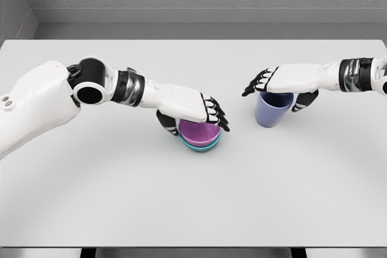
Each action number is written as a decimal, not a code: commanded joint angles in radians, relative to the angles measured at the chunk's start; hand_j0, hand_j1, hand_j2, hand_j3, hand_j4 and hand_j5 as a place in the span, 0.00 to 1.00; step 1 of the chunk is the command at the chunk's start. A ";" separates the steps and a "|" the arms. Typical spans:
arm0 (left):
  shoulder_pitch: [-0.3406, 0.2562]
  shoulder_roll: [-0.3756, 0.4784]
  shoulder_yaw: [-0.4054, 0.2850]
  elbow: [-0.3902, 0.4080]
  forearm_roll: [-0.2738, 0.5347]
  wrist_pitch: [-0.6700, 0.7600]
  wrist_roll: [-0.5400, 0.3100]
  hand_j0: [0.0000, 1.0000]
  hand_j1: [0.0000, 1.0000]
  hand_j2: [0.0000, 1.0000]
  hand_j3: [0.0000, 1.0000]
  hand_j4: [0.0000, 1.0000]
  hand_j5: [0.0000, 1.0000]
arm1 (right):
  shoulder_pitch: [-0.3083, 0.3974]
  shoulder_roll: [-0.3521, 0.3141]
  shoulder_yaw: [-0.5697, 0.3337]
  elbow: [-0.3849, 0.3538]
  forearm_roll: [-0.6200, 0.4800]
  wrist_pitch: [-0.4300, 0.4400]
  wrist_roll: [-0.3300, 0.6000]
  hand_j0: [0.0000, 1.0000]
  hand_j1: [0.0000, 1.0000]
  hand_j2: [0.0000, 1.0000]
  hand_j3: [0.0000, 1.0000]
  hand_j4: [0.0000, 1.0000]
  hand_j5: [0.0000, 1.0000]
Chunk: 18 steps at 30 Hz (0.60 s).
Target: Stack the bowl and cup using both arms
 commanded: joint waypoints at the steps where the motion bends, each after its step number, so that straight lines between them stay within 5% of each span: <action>1: -0.002 0.003 0.001 0.000 0.013 0.002 0.000 1.00 1.00 1.00 1.00 1.00 1.00 | 0.000 -0.001 -0.002 0.002 -0.004 0.002 0.000 1.00 1.00 1.00 1.00 1.00 1.00; 6: -0.012 0.009 0.001 0.000 0.048 0.002 0.000 1.00 1.00 1.00 1.00 1.00 1.00 | 0.000 -0.001 0.000 0.002 -0.004 0.002 0.000 1.00 1.00 1.00 1.00 1.00 1.00; 12: -0.064 0.113 0.013 -0.003 0.183 0.002 0.000 1.00 1.00 1.00 1.00 1.00 1.00 | -0.002 0.001 0.000 0.002 -0.004 0.002 0.000 1.00 1.00 1.00 1.00 1.00 1.00; 16: -0.064 0.296 0.173 0.012 0.212 0.002 0.000 1.00 1.00 1.00 1.00 1.00 1.00 | -0.003 0.009 0.007 0.002 -0.004 0.002 0.000 1.00 1.00 1.00 1.00 1.00 1.00; 18: 0.008 0.339 0.248 0.052 0.211 0.002 0.000 1.00 1.00 1.00 1.00 1.00 1.00 | -0.005 0.009 0.007 0.010 -0.004 0.002 0.000 1.00 1.00 1.00 1.00 1.00 1.00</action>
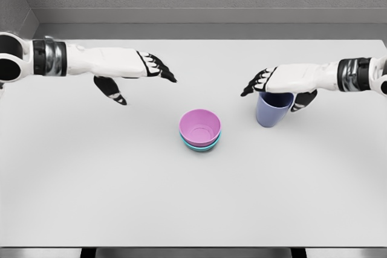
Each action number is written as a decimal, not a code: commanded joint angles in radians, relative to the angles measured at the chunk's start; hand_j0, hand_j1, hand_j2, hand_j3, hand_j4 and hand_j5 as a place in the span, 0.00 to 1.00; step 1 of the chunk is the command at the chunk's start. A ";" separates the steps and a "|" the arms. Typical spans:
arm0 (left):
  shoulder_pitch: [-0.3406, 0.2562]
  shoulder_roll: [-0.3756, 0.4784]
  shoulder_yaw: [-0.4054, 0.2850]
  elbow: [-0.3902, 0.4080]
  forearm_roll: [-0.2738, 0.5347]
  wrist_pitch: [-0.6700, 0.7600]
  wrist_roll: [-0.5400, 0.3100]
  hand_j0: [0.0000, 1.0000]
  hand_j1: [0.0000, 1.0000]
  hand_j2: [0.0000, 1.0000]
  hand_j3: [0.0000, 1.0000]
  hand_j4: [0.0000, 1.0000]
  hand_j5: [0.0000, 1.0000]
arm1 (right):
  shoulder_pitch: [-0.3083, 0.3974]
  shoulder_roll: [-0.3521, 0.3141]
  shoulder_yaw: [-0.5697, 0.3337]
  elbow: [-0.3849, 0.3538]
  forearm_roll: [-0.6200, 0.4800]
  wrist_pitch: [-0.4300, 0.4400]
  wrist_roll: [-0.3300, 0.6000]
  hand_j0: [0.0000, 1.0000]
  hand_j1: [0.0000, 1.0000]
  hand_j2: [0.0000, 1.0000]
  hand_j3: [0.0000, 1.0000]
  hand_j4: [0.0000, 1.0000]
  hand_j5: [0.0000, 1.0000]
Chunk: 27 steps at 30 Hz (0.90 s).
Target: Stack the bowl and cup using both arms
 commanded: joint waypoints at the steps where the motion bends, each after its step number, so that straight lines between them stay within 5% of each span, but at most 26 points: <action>1: 0.008 0.065 0.110 0.042 0.016 0.003 0.001 1.00 1.00 1.00 1.00 1.00 1.00 | 0.000 0.002 0.001 0.005 -0.005 0.003 0.000 1.00 1.00 1.00 1.00 1.00 1.00; 4: 0.135 0.081 0.158 0.053 0.015 0.003 0.001 1.00 1.00 1.00 1.00 1.00 1.00 | 0.000 0.007 0.007 0.009 -0.005 0.003 0.000 1.00 1.00 1.00 1.00 1.00 1.00; 27: 0.154 0.078 0.147 0.042 0.010 0.003 0.001 1.00 1.00 1.00 1.00 1.00 1.00 | -0.002 0.006 0.007 0.012 -0.007 0.003 0.000 0.74 0.74 0.74 0.74 0.74 0.74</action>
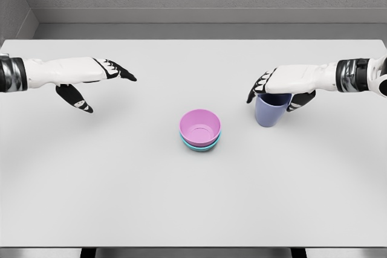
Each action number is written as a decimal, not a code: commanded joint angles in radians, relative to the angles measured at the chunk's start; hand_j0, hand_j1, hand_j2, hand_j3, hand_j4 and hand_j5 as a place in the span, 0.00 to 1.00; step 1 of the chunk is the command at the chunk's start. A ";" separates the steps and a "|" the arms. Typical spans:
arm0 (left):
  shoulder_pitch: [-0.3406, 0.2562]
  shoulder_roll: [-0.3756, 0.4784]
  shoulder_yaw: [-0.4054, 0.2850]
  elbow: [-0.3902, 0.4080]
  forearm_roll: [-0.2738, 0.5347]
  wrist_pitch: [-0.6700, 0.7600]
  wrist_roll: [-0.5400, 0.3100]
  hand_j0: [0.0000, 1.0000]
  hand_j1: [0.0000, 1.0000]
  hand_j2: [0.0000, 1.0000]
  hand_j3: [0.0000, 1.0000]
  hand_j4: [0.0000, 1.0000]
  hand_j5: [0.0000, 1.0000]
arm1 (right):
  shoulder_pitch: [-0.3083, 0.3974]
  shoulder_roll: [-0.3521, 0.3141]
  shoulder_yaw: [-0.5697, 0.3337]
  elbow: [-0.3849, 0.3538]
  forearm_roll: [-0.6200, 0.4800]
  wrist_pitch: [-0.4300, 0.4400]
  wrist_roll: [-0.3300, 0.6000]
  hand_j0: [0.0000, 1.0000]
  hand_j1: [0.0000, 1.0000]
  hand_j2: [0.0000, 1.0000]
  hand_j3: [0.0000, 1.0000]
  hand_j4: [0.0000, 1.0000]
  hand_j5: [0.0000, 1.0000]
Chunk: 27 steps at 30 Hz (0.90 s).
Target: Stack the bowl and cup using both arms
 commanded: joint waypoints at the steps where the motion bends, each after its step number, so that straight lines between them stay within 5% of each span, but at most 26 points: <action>1: 0.000 0.000 0.001 0.000 0.006 0.003 0.000 1.00 1.00 1.00 1.00 1.00 1.00 | 0.000 -0.002 0.000 0.000 -0.003 0.001 0.001 0.74 0.74 0.74 0.74 0.74 0.74; 5: 0.000 0.000 0.001 0.000 0.008 0.003 0.000 1.00 1.00 1.00 1.00 1.00 1.00 | 0.000 0.000 -0.002 0.000 -0.003 0.001 0.001 0.60 0.60 0.60 0.60 0.60 0.60; 27: 0.002 0.000 -0.001 0.000 0.006 0.003 0.000 1.00 1.00 1.00 1.00 1.00 1.00 | 0.000 0.001 -0.058 0.000 -0.021 0.001 0.001 0.55 0.55 0.55 0.55 0.55 0.55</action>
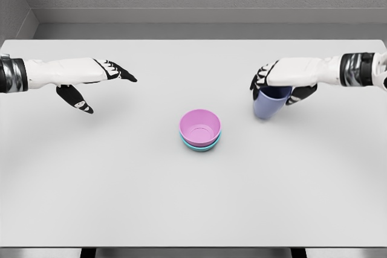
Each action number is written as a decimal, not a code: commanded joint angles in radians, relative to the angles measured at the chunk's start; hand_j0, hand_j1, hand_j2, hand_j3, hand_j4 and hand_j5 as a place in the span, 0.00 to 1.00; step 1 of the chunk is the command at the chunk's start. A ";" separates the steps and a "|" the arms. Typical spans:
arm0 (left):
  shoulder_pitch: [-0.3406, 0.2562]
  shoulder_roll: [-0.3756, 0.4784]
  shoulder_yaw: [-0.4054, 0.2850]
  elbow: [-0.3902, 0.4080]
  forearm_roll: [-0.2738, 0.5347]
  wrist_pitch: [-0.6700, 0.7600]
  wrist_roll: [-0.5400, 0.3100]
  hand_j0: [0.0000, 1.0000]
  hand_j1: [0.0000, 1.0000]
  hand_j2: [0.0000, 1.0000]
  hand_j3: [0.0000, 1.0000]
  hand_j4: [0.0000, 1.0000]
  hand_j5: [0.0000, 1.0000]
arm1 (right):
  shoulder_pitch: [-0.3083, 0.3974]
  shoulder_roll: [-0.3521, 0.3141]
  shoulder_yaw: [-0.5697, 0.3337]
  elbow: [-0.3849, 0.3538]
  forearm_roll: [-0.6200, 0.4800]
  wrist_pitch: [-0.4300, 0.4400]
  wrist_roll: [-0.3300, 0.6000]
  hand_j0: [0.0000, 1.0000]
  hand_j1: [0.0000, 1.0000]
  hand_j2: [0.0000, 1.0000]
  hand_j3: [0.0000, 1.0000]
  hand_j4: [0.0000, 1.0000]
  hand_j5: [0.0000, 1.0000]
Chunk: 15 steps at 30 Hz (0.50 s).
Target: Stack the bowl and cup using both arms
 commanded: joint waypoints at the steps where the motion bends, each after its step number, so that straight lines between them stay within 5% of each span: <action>1: 0.000 0.001 0.001 0.000 0.007 0.003 0.000 1.00 1.00 1.00 1.00 1.00 1.00 | 0.000 -0.001 -0.022 -0.001 -0.010 0.004 0.001 0.55 0.55 0.55 0.55 0.55 0.55; 15: 0.000 0.001 0.001 0.000 0.007 0.003 0.000 1.00 1.00 1.00 1.00 1.00 1.00 | 0.005 -0.001 -0.076 -0.010 -0.089 0.004 0.001 0.55 0.55 0.55 0.55 0.55 0.55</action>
